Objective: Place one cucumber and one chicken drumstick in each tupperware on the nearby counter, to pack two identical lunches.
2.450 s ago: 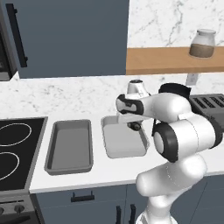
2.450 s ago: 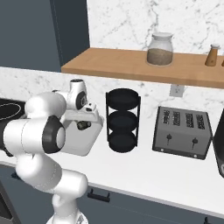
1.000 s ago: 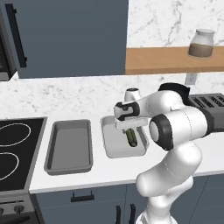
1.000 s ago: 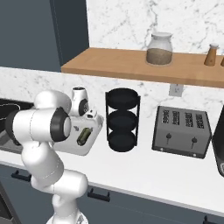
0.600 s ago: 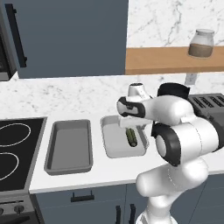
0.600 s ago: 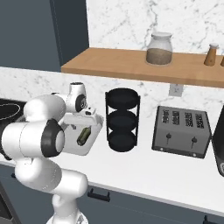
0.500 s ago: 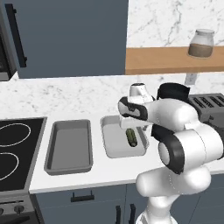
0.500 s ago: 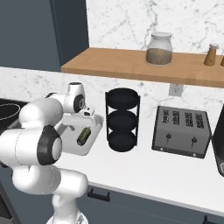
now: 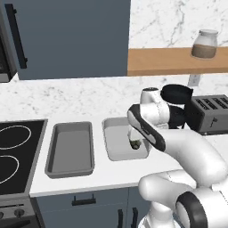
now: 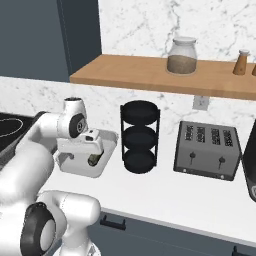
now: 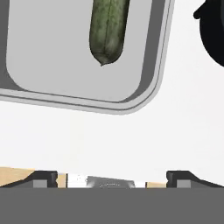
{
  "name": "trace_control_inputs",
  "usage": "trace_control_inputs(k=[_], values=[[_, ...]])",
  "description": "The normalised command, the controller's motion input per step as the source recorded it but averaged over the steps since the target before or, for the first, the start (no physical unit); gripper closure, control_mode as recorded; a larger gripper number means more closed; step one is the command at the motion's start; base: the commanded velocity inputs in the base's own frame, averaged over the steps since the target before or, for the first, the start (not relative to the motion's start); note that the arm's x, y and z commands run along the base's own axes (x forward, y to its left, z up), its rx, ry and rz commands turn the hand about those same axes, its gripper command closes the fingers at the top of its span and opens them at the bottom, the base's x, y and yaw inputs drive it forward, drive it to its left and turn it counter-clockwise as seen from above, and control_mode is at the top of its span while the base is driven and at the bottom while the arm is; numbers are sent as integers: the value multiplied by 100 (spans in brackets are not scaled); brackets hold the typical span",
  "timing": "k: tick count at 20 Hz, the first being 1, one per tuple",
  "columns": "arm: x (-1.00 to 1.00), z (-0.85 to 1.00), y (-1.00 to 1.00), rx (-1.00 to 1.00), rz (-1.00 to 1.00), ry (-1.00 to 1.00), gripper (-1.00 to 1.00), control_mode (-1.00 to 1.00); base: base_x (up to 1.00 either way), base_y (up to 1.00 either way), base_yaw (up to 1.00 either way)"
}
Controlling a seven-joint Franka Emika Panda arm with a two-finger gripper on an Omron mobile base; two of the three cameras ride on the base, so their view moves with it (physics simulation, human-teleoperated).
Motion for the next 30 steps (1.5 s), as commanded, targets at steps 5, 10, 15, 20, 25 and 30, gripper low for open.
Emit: trace_control_inputs(k=[5, 10, 15, 20, 25, 30], values=[[-82, 94, -12, 2, 3, 0, -100, -100, 0, 0, 0], [-74, 51, -30, 7, 4, -8, -100, -100, 0, 0, 0], [-16, 2, -4, 1, 1, -6, -100, -100, 0, 0, 0], [0, 0, 0, 0, 0, 0, -100, 100, -5, 0, 0], [0, 0, 0, 0, 0, 0, -100, 100, -94, -25, -6], [0, 0, 0, 0, 0, 0, -100, 100, -100, -51, -18]])
